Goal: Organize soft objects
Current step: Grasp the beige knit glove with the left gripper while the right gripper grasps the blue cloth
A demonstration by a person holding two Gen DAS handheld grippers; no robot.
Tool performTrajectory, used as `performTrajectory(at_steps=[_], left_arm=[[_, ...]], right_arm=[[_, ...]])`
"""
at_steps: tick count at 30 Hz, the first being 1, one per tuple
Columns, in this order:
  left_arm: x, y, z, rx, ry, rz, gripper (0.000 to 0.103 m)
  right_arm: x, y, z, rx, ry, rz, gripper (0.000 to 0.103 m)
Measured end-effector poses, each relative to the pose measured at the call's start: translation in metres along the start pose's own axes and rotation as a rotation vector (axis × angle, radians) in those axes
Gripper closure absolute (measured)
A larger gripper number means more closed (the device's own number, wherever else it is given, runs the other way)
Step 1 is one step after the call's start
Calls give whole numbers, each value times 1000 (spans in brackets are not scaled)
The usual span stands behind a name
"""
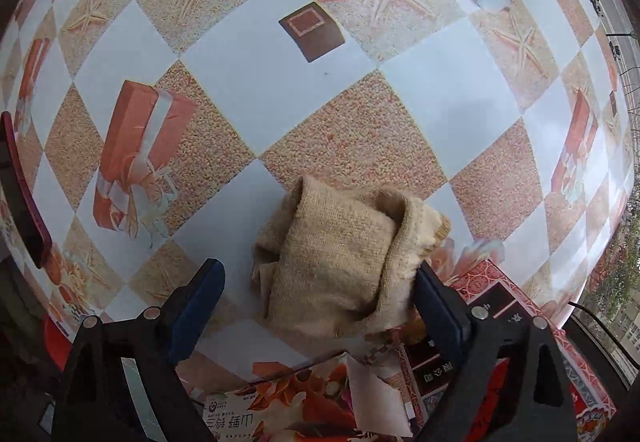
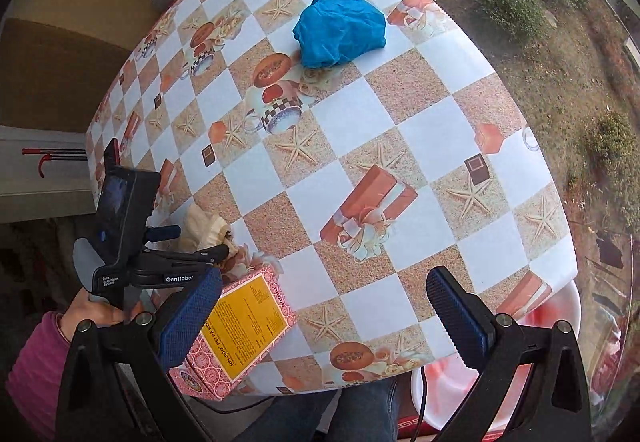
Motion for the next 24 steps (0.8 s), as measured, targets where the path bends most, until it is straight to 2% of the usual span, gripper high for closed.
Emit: performTrajectory(at_steps=[6, 11, 15, 18, 24], left_arm=[[-7, -1, -8, 70, -19, -66, 8], [-12, 3, -2, 78, 52, -146, 7], [-20, 8, 4, 81, 61, -174, 0], [-19, 5, 7, 86, 69, -167, 0], [-20, -14, 5, 95, 56, -152, 2]], right_arm=[[-15, -106, 23, 114, 117, -77, 0], [-31, -174, 64, 134, 177, -102, 0], [-39, -192, 105, 109, 248, -174, 0], [-32, -195, 120, 111, 328, -216, 0], [-28, -194, 118, 111, 288, -227, 0]])
Point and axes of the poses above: each gripper's, at about its wrist camera, not at the fingertips, and z roughly the way its jaws point, x to its right, y to its underside, the point moved 10 cm from there along z, roughly the way its jaws point, and after that the axes turned 11 degrees about z, right-handed, at the moved point
